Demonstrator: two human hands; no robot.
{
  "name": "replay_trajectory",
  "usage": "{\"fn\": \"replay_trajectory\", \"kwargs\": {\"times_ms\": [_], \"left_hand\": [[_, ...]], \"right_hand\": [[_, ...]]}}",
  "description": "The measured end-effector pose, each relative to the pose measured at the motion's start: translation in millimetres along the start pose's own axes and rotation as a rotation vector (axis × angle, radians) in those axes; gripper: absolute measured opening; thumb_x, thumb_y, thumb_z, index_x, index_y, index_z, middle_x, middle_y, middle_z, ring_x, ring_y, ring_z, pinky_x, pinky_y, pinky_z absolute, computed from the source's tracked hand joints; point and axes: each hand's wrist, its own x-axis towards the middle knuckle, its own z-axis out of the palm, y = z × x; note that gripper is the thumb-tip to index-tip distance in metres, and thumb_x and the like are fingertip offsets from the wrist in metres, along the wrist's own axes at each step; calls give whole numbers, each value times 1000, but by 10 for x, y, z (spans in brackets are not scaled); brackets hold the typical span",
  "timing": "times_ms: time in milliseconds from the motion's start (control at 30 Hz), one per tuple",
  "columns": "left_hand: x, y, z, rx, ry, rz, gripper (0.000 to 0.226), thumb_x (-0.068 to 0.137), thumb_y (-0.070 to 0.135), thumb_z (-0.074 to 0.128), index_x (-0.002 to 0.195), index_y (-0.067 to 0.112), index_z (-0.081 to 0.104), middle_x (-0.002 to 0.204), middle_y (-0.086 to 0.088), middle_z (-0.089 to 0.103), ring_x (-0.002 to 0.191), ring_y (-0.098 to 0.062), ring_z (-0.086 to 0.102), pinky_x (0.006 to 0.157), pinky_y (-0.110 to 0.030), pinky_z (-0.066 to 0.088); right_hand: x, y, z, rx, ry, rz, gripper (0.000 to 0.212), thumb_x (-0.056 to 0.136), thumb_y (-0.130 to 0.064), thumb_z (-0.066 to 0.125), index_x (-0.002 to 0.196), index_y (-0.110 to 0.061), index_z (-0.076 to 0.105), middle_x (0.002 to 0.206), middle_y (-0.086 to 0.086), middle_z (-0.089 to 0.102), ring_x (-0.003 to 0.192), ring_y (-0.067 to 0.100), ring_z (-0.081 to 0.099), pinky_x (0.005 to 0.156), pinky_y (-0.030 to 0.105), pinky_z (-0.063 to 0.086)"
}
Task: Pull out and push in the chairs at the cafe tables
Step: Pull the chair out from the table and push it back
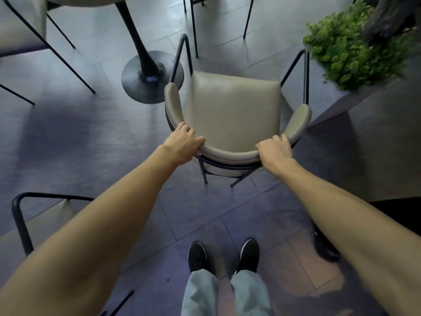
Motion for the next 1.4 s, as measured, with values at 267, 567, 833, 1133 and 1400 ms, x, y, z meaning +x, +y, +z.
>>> {"fn": "replay_trajectory", "kwargs": {"times_ms": [267,567,833,1133,1400], "left_hand": [[-353,110,123,-35,4,-193,30,100,44,46,111,17,55,104,-14,63,97,-35,56,97,-43,38],[-573,-93,208,-85,-80,-373,27,100,42,46,113,20,53,107,-12,63,100,-33,57,97,-39,38],[-458,-548,282,-112,-104,-465,27,99,39,49,115,19,54,108,-12,63,105,-34,55,99,-39,35],[-193,-1333,372,-116,-85,-506,25,100,35,47,116,17,53,105,-14,62,101,-35,54,99,-42,36],[-32,-2107,461,-141,-88,-541,20,99,25,50,117,19,54,106,-12,61,103,-34,52,101,-42,33]], "right_hand": [[410,-69,-86,-103,120,-157,33,92,-13,47,109,-26,73,111,1,72,113,27,56,105,40,31],[828,-392,-342,-146,195,-326,34,93,-15,47,112,-27,72,113,1,72,115,27,55,106,41,30],[1371,-660,-647,-155,209,-382,33,93,-15,48,114,-27,71,114,3,71,117,28,53,105,42,29],[2177,-1007,-1095,-158,279,-408,32,92,-16,49,112,-26,73,110,3,72,113,28,55,104,40,31],[2774,-1386,-1527,-154,282,-429,30,90,-14,50,107,-26,71,107,1,72,111,28,54,104,42,30]]}}
